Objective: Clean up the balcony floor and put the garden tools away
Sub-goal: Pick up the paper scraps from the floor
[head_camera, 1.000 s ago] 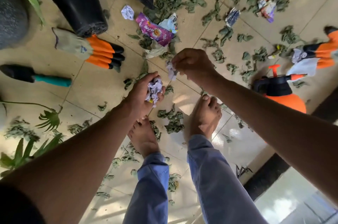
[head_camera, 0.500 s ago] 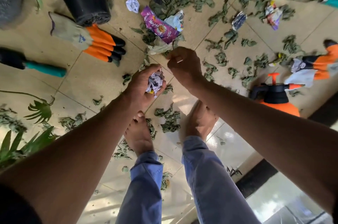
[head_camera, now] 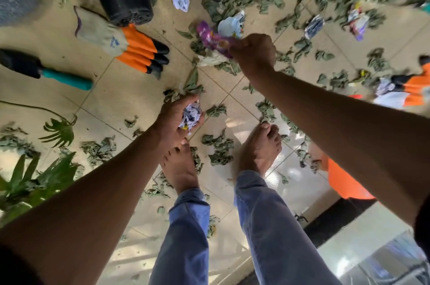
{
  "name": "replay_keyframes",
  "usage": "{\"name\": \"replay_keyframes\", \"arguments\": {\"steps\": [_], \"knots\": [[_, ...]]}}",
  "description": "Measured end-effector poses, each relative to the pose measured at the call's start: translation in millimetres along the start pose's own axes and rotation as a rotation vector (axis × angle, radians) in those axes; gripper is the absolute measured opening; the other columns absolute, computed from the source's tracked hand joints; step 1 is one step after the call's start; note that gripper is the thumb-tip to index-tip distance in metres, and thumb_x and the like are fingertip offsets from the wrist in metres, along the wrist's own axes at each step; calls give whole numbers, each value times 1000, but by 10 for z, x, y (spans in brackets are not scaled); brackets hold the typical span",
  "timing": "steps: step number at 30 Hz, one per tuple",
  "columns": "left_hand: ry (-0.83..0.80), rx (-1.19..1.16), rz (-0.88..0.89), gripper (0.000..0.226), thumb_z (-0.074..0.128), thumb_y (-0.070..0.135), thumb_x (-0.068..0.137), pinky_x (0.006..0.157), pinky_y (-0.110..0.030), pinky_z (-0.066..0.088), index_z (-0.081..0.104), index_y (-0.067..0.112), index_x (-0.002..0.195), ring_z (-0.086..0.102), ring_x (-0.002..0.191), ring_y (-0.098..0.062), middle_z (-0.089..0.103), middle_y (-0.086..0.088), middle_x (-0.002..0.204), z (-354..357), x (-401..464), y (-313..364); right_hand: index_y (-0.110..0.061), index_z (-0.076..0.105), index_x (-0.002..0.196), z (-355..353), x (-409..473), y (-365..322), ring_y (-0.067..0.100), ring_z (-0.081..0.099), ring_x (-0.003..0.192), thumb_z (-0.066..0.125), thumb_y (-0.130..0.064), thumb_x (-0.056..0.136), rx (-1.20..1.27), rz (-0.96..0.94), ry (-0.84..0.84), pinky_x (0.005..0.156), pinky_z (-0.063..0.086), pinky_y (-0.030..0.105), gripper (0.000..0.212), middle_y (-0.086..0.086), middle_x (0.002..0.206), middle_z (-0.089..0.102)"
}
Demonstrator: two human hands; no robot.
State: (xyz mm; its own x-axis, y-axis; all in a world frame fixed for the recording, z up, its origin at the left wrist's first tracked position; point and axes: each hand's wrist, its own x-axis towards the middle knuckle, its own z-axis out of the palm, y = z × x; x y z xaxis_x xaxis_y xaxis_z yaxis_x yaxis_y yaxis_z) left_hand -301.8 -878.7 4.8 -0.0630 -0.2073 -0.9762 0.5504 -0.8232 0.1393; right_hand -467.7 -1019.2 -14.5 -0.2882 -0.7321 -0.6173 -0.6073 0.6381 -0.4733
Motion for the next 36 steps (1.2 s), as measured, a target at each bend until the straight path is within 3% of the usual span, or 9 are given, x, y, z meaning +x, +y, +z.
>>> {"name": "replay_keyframes", "arguments": {"steps": [3,6,8,11,14,22,26,29,36], "knots": [[-1,-4,-2,22,62,20,99,46,-20,48,59,13,79,58,46,-17,59,-4,60,72,-88,-32,-20,58,87,-229,-265,119,23,63,65,78,-20,75,183,32,-108,53,52,39,23,8,78,70],[-31,-43,-9,24,59,21,99,52,-24,46,59,13,77,56,47,-17,58,-4,62,137,-134,-6,-17,56,112,-471,-503,269,17,64,68,81,0,79,367,116,-382,52,51,26,44,9,84,68],[-34,-102,-17,19,56,22,100,53,-22,49,61,13,84,56,52,-15,60,-3,68,184,-148,14,-14,69,102,-553,-636,347,15,64,64,79,2,80,274,63,-451,52,49,23,28,7,78,69],[-68,-113,2,8,62,22,92,58,-26,49,65,15,90,56,64,-16,63,-2,77,265,-152,4,-18,72,80,-540,-828,458,5,61,54,76,4,76,125,-103,-383,51,47,20,22,-7,60,68],[-125,-154,-9,7,66,21,90,46,-25,43,62,15,86,50,57,-16,55,-4,73,370,-181,-46,-30,68,68,-441,-967,511,3,63,59,78,-7,71,53,-248,-250,56,52,29,25,-17,60,68],[-164,-244,-36,6,69,20,89,56,-25,37,65,17,87,50,60,-17,59,-3,78,398,-236,-160,-17,68,77,-236,-1004,287,8,63,64,78,-19,81,44,-247,144,60,48,31,11,-12,68,67],[-148,-287,-2,8,67,21,91,64,-25,39,67,15,85,53,69,-17,64,-4,79,362,-213,-135,-24,77,93,-175,-1231,259,4,66,67,67,-13,86,-88,-486,8,64,53,31,17,-14,85,76],[-157,-308,33,16,69,27,82,80,-31,48,66,14,90,61,80,-22,61,-7,87,335,-201,-87,-15,78,97,-94,-1425,309,13,68,66,63,-10,89,-74,-693,-52,60,55,37,18,-2,87,78],[-217,-321,20,50,54,62,97,64,-27,55,61,15,81,62,66,-18,59,-1,70,311,-232,-21,-5,72,79,-20,-1510,344,21,61,56,59,-6,92,48,-702,-113,58,49,40,18,5,69,70]]}}
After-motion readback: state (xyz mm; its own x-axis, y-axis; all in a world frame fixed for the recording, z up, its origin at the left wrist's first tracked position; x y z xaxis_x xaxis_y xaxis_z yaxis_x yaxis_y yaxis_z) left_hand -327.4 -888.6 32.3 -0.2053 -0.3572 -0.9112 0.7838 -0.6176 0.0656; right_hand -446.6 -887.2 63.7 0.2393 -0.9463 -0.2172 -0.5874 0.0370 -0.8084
